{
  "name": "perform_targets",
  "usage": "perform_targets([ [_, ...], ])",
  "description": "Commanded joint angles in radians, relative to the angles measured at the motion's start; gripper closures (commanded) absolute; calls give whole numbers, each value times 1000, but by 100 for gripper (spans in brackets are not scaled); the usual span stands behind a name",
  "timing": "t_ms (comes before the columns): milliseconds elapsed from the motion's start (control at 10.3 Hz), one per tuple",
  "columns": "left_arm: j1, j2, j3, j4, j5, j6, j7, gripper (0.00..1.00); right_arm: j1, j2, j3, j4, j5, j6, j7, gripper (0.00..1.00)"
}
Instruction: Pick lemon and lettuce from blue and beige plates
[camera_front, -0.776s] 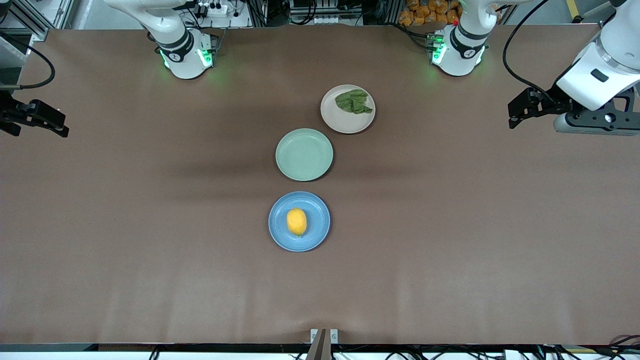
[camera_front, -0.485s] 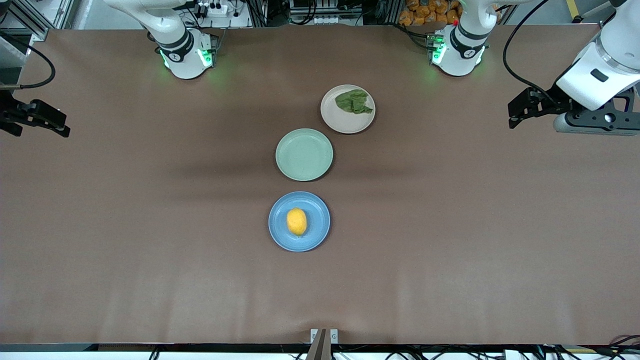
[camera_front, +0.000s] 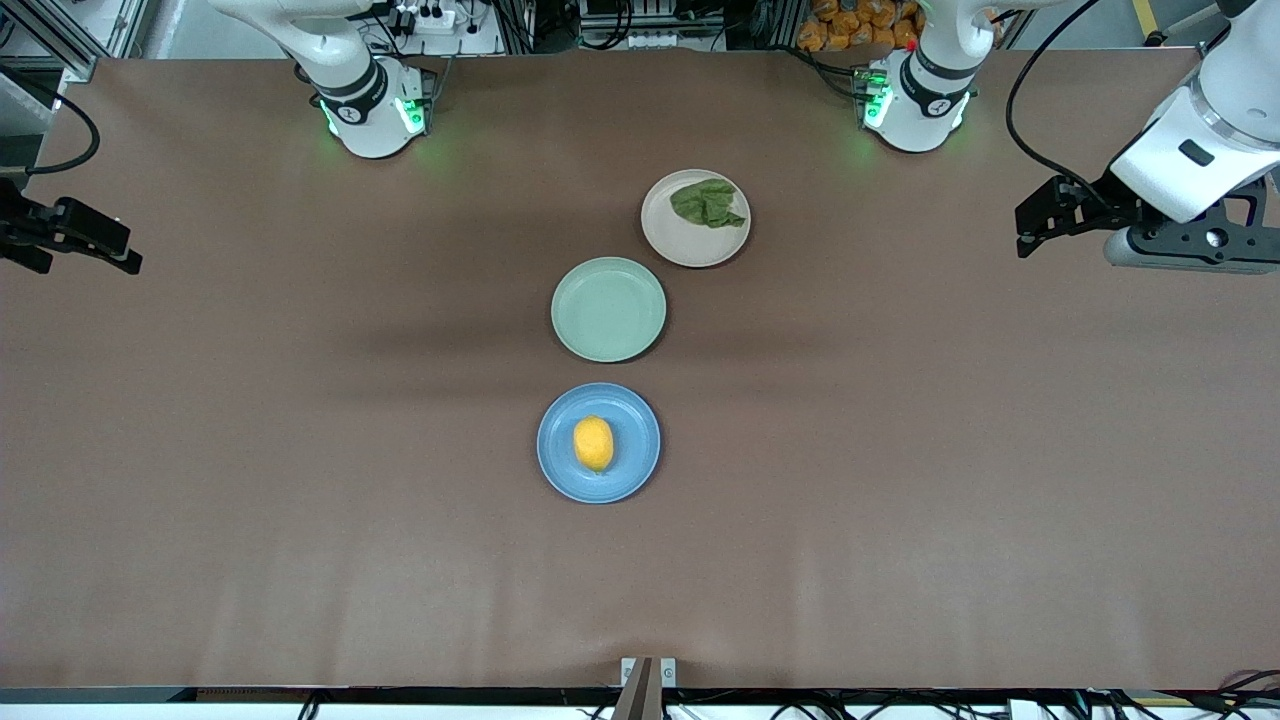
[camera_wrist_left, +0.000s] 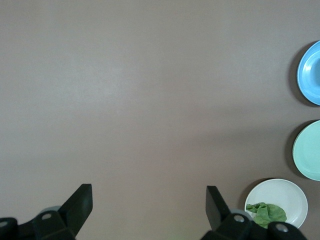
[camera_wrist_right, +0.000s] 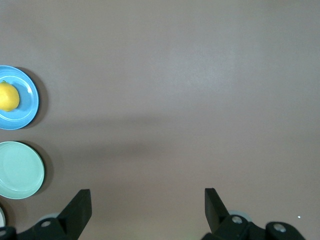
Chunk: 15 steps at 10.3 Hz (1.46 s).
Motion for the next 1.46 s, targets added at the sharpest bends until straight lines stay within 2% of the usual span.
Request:
perform_targets([
  [0,11,23,-7,24,-7,-23,26,0,-23,6,15,13,18,-11,-9,0],
  [291,12,53,-8,0,-22,-18,18,0,-30,8,13,13,15,-11,-11,0],
  [679,-2,67,-17,-117,-64,75,-25,0,-17,6,15,12,16,-12,-9,0],
  [970,-29,75,-82,-198,-67,141,-144,0,-19,15,15,12,27,-11,-9,0],
  [1358,-34,95,-151,-226,-69,141,-223,0,-10,15,16,9,27,-12,-15,0],
])
